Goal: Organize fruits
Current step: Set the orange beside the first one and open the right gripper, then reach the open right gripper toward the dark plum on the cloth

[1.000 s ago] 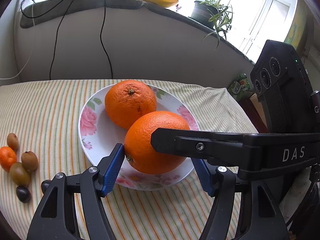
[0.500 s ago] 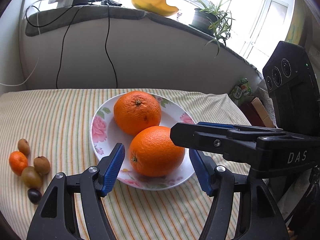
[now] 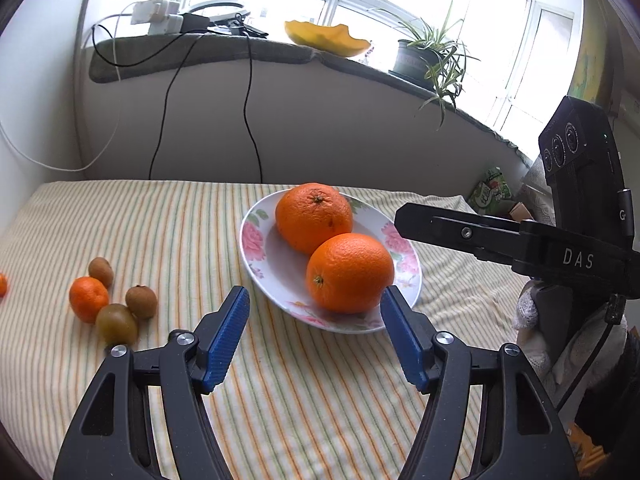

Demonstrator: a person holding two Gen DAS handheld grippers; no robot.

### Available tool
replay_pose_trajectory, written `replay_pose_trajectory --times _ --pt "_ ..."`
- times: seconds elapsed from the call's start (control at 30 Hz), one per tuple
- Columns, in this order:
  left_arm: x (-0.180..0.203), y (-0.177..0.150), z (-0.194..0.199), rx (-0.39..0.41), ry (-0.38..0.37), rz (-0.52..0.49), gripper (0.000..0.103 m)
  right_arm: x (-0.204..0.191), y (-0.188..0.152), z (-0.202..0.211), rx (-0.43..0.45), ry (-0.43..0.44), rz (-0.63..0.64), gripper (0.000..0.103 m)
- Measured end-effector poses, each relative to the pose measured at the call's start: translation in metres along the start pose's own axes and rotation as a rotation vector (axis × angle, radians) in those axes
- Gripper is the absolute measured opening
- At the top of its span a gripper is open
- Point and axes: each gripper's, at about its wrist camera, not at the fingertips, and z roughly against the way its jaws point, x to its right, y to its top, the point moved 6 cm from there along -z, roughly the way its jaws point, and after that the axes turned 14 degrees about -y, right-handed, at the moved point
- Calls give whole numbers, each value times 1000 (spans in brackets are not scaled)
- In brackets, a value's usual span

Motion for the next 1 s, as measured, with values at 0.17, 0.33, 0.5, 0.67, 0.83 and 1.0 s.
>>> replay_pose_trajectory --times 0.17,0.33,0.5,0.67,0.83,1.0 --pt "-20 -12 22 10 37 43 68 -20 -3 5 29 -18 83 85" --pt "-47 -28 49 18 92 95 68 -44 -8 8 35 5 158 85" --pt "-75 -38 71 31 141 147 67 -74 -18 8 27 47 236 84" --pt "-92 -44 76 33 153 188 52 -103 -33 -2 -26 102 296 68" --pt "-96 -48 67 13 127 204 44 -126 -46 -24 -68 113 350 52" --pt "-101 -48 59 -9 120 206 40 -142 -51 -48 -111 109 401 42"
